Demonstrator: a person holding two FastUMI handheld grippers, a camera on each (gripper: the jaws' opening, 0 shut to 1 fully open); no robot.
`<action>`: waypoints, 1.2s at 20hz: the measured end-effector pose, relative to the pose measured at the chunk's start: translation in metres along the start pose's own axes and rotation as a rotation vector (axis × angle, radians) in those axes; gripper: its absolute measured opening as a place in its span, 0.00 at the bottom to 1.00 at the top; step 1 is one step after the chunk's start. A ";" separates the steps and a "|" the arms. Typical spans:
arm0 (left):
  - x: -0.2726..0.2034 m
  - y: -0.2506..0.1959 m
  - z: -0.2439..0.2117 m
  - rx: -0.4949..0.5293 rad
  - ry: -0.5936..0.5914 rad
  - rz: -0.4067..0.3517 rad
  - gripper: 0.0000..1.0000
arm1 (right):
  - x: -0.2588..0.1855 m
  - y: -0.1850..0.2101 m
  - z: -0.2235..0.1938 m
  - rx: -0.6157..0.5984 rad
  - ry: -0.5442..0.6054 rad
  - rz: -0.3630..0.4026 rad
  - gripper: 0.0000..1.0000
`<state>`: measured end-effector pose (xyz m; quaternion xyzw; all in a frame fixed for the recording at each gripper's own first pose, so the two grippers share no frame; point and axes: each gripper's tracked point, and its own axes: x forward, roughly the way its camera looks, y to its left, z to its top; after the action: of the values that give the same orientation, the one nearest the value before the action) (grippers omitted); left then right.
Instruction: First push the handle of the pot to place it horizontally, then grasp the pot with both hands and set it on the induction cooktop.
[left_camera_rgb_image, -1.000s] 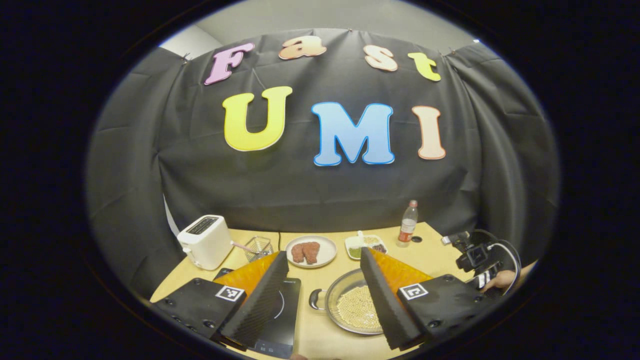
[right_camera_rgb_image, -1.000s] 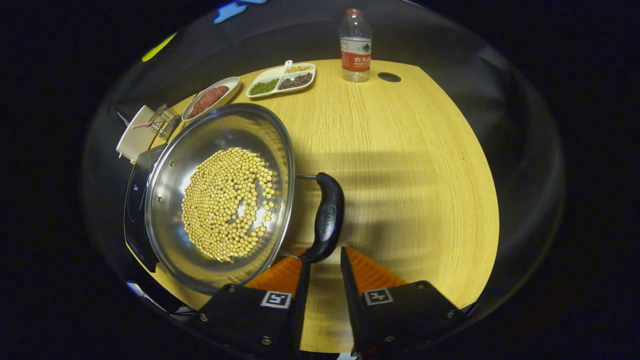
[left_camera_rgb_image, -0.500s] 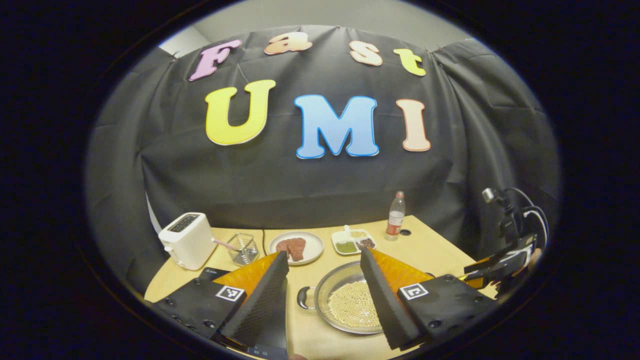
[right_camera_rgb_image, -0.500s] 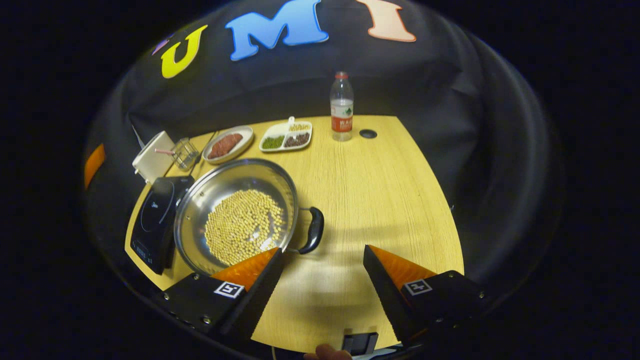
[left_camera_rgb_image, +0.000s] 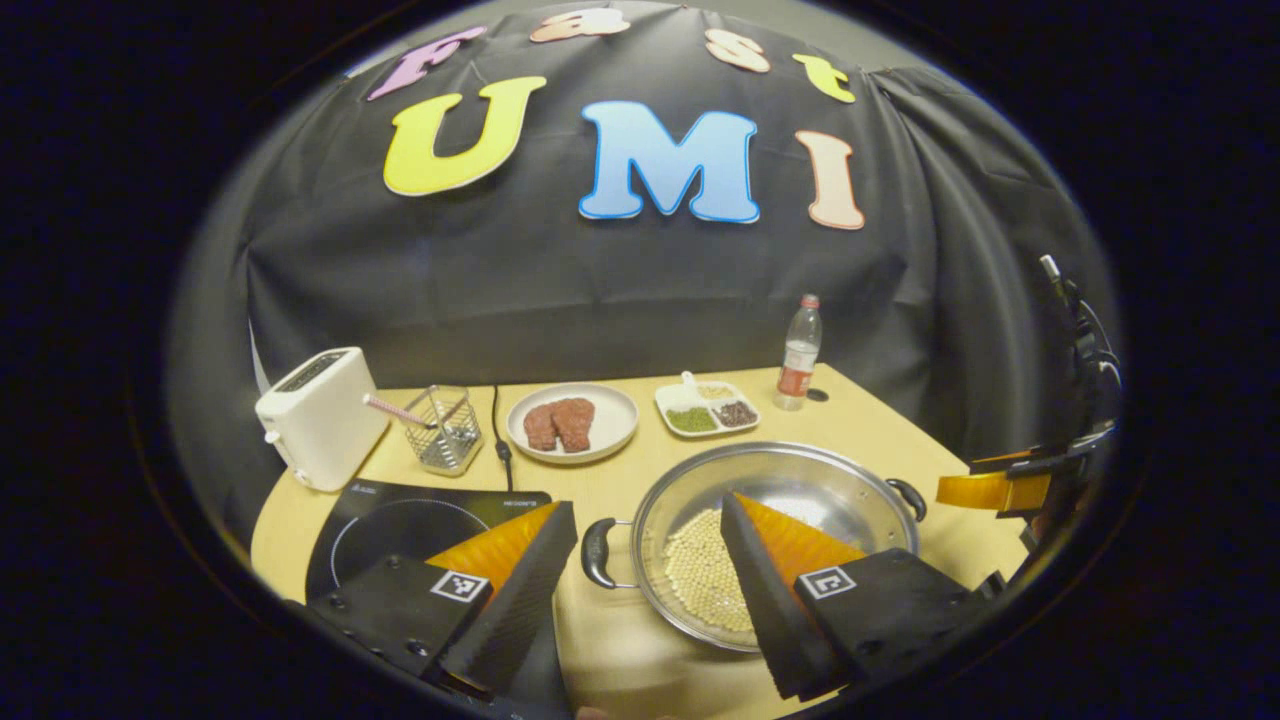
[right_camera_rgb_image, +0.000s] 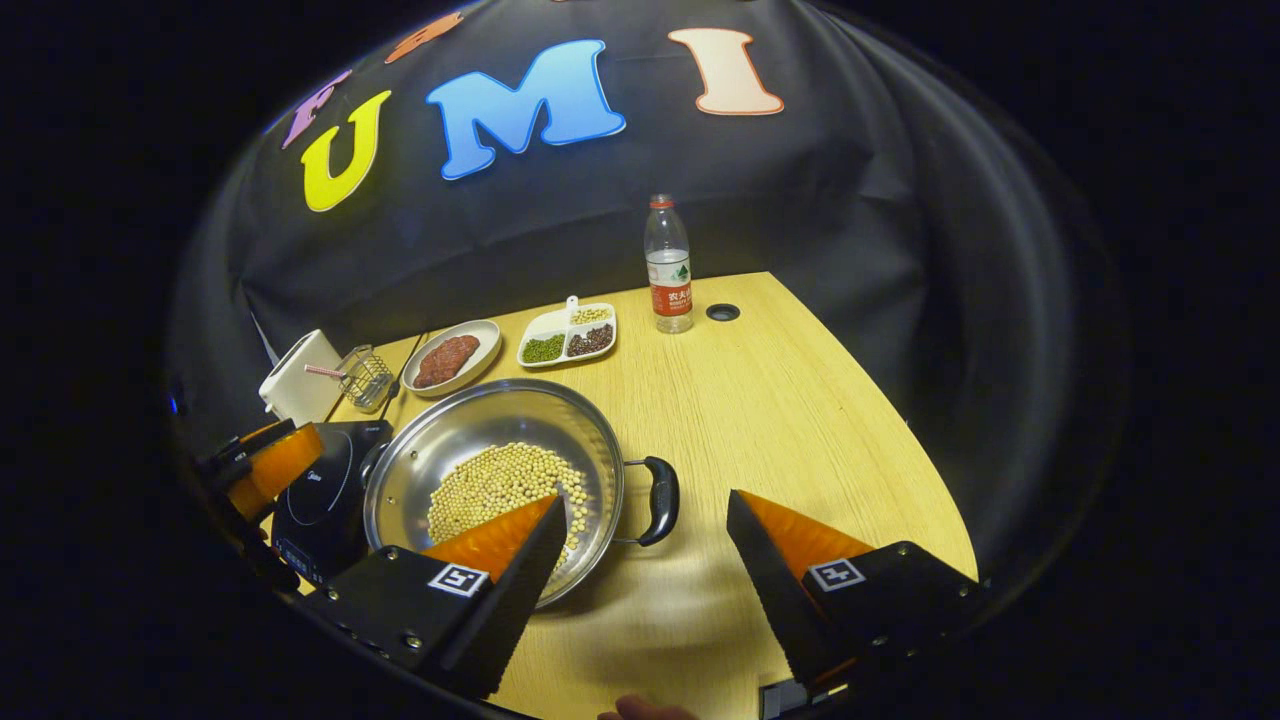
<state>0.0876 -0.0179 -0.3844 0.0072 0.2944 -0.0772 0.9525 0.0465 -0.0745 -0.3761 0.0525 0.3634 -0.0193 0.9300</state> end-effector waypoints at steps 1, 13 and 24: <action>0.010 0.005 -0.008 -0.002 0.010 0.005 0.97 | 0.008 0.003 -0.003 0.004 -0.005 0.000 1.00; 0.081 0.025 -0.073 0.009 0.126 0.016 0.98 | 0.063 0.011 -0.022 -0.002 0.000 -0.023 1.00; 0.107 0.018 -0.091 0.072 0.137 0.018 0.94 | 0.104 -0.003 -0.042 0.006 0.031 -0.106 0.90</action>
<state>0.1261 -0.0104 -0.5202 0.0494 0.3560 -0.0786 0.9298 0.0941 -0.0724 -0.4777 0.0361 0.3801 -0.0687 0.9217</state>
